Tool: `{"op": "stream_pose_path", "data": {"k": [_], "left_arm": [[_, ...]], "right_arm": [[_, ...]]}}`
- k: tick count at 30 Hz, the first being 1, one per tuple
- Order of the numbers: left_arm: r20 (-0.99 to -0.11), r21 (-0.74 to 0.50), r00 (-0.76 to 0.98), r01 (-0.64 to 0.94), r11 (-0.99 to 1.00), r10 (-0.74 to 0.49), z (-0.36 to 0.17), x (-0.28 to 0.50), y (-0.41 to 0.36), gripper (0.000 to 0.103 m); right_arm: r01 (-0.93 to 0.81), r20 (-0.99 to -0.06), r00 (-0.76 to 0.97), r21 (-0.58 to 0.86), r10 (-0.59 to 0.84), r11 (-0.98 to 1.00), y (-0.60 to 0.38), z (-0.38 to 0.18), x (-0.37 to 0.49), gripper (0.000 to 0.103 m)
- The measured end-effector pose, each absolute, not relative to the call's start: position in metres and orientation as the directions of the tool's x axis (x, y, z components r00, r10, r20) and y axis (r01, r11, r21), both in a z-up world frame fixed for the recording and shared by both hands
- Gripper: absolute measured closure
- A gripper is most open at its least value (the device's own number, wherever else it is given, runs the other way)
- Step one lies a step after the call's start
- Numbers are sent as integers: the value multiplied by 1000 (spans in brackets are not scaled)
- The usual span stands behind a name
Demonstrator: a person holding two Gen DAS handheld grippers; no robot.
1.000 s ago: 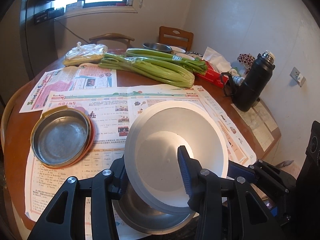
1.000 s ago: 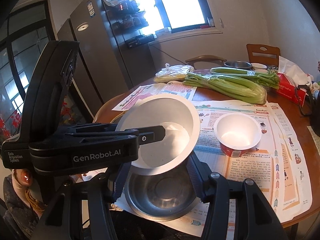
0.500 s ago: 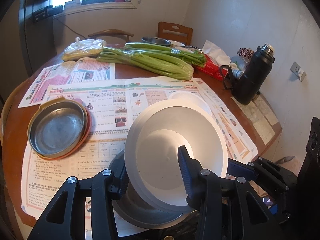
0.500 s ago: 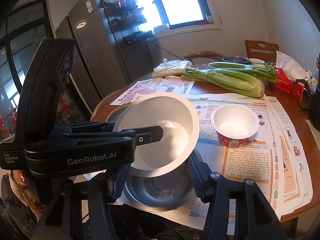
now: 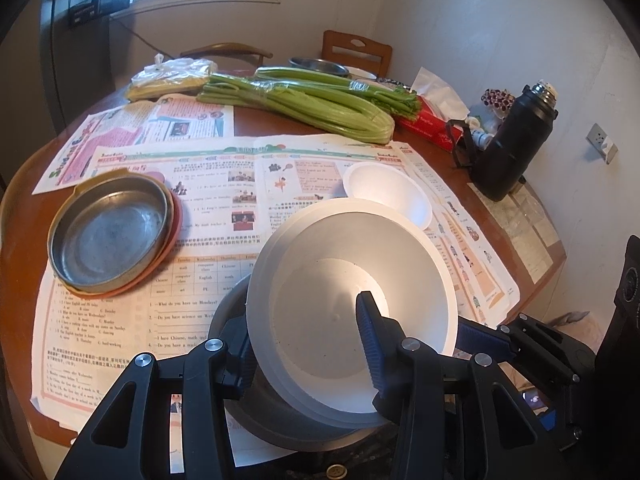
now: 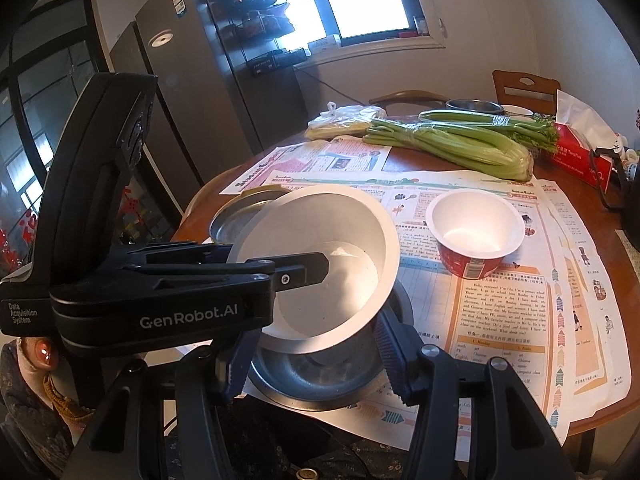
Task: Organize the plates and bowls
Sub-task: 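Lower the white paper bowl into the steel bowl, open the left tool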
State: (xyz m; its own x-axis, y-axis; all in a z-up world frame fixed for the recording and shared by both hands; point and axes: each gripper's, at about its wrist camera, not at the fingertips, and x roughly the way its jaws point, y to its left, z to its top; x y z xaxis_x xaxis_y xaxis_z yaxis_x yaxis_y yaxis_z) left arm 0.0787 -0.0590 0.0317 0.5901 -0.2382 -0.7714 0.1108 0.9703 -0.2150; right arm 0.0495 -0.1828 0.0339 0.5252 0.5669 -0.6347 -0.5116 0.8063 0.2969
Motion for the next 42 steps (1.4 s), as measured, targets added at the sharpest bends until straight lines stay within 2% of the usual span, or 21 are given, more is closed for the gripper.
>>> {"op": "stream_pose_path", "data": {"k": [26, 42], "left_arm": [[-841, -230, 487, 70, 971, -234, -18, 99, -55, 56], [-831, -230, 509, 50, 972, -223, -11, 97, -45, 56]], "right_arm": [[-495, -703, 430, 342, 567, 799, -177, -8, 68, 47], [-493, -706, 437, 330, 557, 805, -179, -8, 66, 47]]}}
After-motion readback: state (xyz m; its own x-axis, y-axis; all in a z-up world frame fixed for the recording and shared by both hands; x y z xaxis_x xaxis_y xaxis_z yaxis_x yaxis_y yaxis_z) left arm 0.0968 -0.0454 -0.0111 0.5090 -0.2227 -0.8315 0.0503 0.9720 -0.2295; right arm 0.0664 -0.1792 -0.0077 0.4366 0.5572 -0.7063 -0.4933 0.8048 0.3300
